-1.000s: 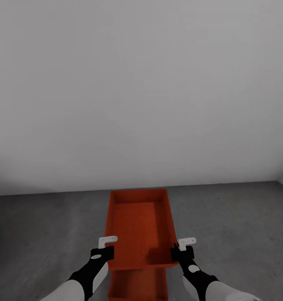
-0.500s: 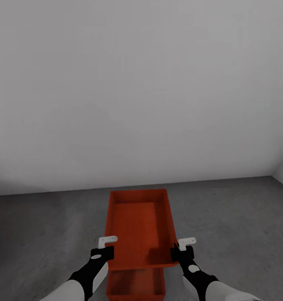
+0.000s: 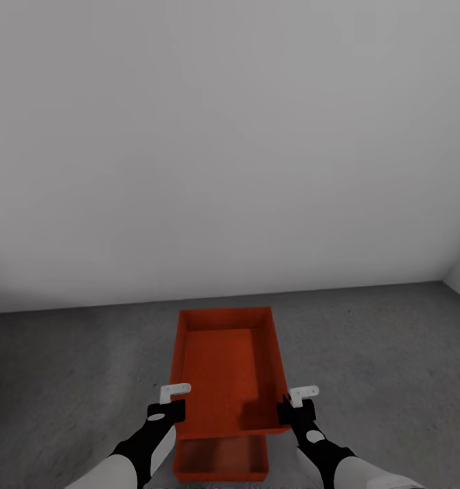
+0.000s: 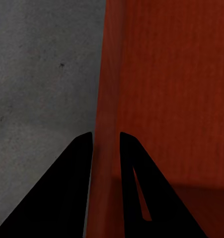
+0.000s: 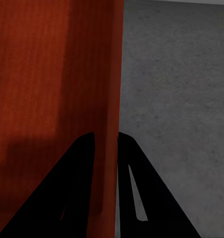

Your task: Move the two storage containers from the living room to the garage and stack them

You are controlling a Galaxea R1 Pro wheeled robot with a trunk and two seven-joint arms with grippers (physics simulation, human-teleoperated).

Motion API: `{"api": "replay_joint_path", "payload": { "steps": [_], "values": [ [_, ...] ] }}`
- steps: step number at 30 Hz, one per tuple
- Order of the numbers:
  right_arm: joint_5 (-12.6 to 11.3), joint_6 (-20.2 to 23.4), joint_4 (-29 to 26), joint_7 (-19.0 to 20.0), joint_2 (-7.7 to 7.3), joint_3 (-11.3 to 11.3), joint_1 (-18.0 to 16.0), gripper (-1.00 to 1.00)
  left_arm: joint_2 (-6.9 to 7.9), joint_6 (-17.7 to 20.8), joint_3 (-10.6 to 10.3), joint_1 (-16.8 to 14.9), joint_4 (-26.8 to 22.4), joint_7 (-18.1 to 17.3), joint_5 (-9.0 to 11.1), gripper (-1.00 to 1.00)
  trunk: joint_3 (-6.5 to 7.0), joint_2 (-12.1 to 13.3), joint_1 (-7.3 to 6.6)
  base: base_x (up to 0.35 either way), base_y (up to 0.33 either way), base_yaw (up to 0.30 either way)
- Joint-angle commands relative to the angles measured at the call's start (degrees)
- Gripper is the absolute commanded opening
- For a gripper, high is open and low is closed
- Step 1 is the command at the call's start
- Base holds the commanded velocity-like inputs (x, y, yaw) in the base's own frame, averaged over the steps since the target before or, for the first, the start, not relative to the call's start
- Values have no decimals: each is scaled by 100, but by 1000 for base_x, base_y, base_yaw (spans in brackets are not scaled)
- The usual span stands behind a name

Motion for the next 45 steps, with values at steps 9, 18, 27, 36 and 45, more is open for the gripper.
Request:
{"api": "replay_joint_path", "payload": {
  "steps": [9,18,27,36,45],
  "values": [
    [-50,-16,17,-75,-1,-297,-5,-100,30,-181,21,-2,-53,120,-85,-100,-89,-5,0,0,0,0],
    [-50,-16,17,-75,-1,-297,-5,-100,30,-181,21,-2,-70,119,-85,-100,-172,-5,0,0,0,0],
    [-50,-16,17,-75,-1,-297,-5,-100,30,-181,25,-2,-78,118,-77,-100,-255,-5,0,0,0,0],
    [-50,-17,17,-75,-4,-296,-5,-100,30,-181,25,-2,-79,118,-77,-100,-332,-5,0,4,0,0],
    [-48,-18,17,-75,-10,-297,-5,-100,31,-181,22,-2,-63,118,-82,-100,-342,-5,0,165,75,0]
  ]
}}
